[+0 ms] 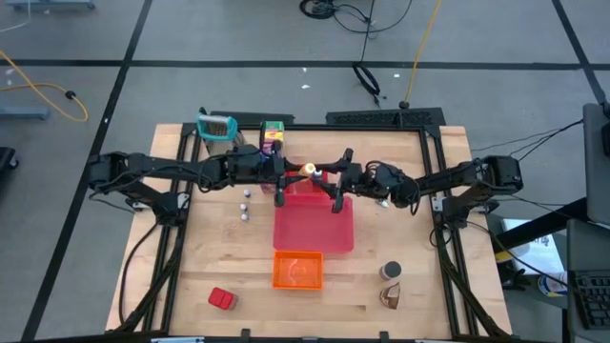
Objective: Pick & Place Kitchen Items
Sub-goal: Put the yellow food coloring bottle into the red bin
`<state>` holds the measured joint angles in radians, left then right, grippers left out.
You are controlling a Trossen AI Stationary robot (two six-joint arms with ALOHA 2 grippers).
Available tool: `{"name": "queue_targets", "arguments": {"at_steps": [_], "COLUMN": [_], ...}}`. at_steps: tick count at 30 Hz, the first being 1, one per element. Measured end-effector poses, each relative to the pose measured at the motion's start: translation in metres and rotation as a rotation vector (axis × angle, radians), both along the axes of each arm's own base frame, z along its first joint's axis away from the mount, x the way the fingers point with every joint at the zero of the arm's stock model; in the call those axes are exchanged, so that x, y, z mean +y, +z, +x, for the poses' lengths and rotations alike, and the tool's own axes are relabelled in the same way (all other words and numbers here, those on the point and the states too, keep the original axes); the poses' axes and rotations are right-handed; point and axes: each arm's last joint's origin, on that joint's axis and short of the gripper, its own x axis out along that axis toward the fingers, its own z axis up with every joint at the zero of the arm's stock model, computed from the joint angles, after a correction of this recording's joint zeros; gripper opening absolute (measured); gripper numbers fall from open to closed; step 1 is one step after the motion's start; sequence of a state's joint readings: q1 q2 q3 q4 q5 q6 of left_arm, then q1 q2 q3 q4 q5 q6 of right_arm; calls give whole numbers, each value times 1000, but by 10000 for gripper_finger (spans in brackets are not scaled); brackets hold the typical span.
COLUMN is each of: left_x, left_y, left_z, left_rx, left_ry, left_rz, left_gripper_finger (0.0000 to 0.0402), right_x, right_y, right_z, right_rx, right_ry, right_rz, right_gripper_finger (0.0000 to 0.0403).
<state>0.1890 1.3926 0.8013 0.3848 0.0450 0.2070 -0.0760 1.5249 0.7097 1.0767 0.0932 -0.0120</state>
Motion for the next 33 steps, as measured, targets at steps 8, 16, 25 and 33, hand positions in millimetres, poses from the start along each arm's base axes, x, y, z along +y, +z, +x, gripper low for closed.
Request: {"name": "queue_targets", "arguments": {"at_steps": [8, 16, 25, 33], "left_x": [-1, -3, -3, -3], "left_y": [1, -13, -7, -9], "left_z": [1, 12, 12, 12], "left_rx": [-13, 1, -50, -31], "left_ry": [-5, -19, -23, -20], "left_rz": [1, -1, 21, 4], "left_gripper_finger": [67, 67, 67, 67], "right_x": [0, -4, -5, -6], "right_y": [6, 16, 16, 14], "right_z": [-1, 14, 13, 14], "right_rx": [-61, 4, 2, 23], "right_ry": [1, -14, -31, -35], "right_rz": [-13, -36, -53, -53], "right_gripper_finger": [185, 185, 162, 110]}}
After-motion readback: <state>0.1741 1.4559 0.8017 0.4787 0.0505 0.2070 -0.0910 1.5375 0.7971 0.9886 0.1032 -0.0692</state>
